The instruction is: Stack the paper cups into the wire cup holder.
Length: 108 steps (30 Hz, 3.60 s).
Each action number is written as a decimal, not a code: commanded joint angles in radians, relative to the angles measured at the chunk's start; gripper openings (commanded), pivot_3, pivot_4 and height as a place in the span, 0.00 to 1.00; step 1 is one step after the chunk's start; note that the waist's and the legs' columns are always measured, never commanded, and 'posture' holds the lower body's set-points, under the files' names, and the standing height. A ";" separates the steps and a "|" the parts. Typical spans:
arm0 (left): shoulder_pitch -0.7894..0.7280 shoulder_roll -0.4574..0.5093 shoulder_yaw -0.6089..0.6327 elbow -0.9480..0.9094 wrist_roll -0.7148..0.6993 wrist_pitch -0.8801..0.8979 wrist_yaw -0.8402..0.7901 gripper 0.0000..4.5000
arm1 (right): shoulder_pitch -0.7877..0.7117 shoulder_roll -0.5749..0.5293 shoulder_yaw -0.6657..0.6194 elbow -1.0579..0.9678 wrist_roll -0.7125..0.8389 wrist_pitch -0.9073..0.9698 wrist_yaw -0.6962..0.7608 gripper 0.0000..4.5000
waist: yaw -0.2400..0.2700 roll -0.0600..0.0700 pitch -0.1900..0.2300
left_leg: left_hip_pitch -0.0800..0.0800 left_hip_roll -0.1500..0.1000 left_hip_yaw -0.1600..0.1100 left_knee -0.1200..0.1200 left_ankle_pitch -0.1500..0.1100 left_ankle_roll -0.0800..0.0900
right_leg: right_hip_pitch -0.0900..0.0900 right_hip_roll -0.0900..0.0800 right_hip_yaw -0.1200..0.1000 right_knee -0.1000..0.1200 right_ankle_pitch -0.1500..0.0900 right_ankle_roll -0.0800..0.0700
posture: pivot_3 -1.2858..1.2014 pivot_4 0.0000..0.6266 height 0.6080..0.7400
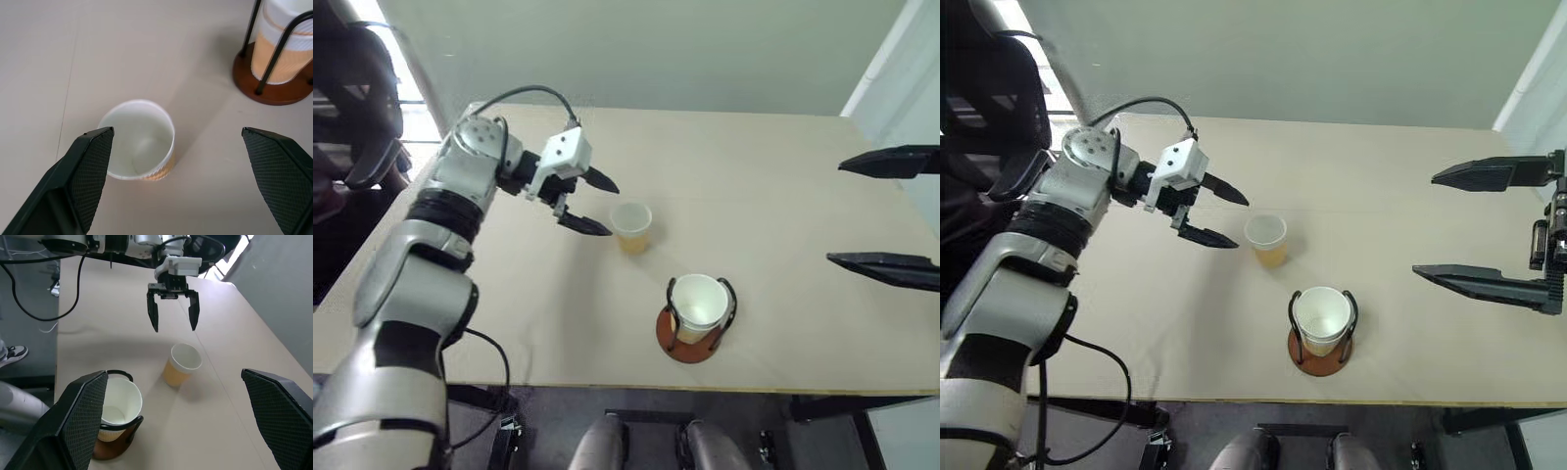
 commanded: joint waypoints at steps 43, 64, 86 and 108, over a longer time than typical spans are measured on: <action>0.027 -0.138 0.271 0.120 0.379 -0.150 0.000 0.00 | 0.084 -0.029 -0.008 0.005 -0.217 -0.021 0.017 1.00 | -0.007 -0.001 0.000 | 0.003 0.001 0.005 0.004 0.001 0.003 | 0.002 0.001 0.003 0.001 0.001 0.003 | 0.52 0.24 1.00; -0.167 0.302 -0.250 -0.867 -0.720 0.286 -0.044 0.00 | 0.106 -0.003 -0.341 -0.055 0.022 0.200 0.160 1.00 | -0.006 0.000 -0.001 | 0.007 0.001 0.006 -0.003 0.003 -0.007 | 0.008 0.001 0.005 -0.012 -0.005 0.002 | 0.52 0.24 1.00; -0.313 0.147 -0.658 -0.701 -0.678 -0.027 -0.044 0.00 | 0.157 0.008 -0.432 -0.147 0.043 0.290 0.066 1.00 | -0.014 0.002 0.000 | 0.004 0.001 0.005 -0.003 -0.004 0.003 | 0.005 0.000 0.003 -0.010 0.000 0.000 | 0.52 0.24 1.00; -0.286 0.138 -0.644 -0.712 -0.656 -0.007 -0.044 0.45 | 0.173 -0.001 -0.379 -0.133 0.020 0.231 0.055 1.00 | -0.013 0.002 0.000 | 0.003 0.001 0.005 -0.002 -0.005 0.004 | 0.005 0.001 0.001 -0.011 -0.001 0.001 | 0.52 0.24 1.00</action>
